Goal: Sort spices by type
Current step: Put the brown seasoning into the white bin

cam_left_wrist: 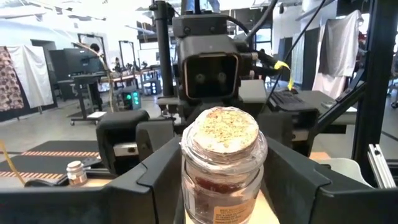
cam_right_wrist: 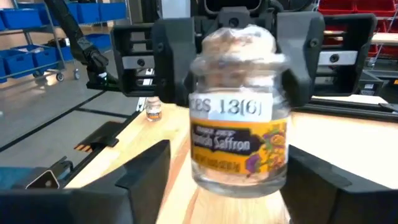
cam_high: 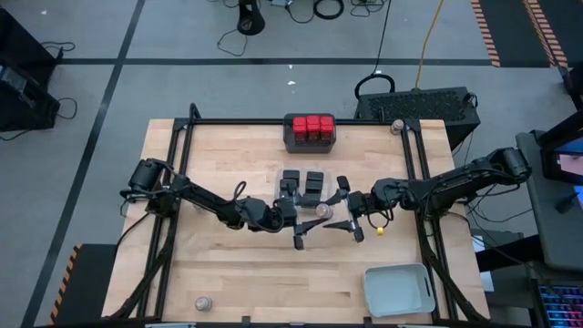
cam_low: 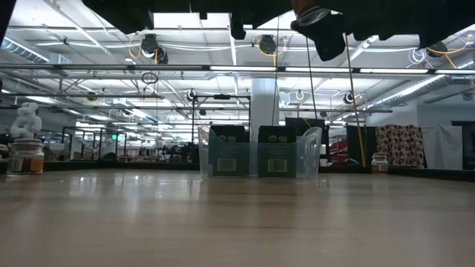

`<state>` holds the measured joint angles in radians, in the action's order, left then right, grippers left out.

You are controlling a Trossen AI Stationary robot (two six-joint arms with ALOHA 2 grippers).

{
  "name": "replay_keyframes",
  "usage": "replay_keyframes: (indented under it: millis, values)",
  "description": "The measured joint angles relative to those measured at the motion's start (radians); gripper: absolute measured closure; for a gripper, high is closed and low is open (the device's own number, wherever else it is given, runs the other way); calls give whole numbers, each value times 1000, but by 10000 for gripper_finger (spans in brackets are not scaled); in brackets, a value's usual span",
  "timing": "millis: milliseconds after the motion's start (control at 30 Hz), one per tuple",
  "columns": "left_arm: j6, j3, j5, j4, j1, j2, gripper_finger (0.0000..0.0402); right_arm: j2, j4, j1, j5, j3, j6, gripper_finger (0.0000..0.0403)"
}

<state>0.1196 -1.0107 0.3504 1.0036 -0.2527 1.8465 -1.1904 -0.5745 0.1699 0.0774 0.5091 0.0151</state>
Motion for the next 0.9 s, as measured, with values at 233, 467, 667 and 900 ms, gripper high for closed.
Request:
replay_keyframes:
  millis: [233, 467, 667, 900]
  values:
    - [-1, 0, 0, -26, 0, 0, 205, 15, 42, -2, -1, 0, -59, 88]
    - [-53, 0, -22, -216, -6, -49, 206, 112, 229, -34, -2, 0, -134, 79]
    - [-126, 0, -180, -439, -6, -124, 206, 231, 340, -52, -2, 0, -149, 82]
    - [-211, -1, -471, -523, 36, -122, 206, 268, 385, -29, 102, 6, -153, 82]
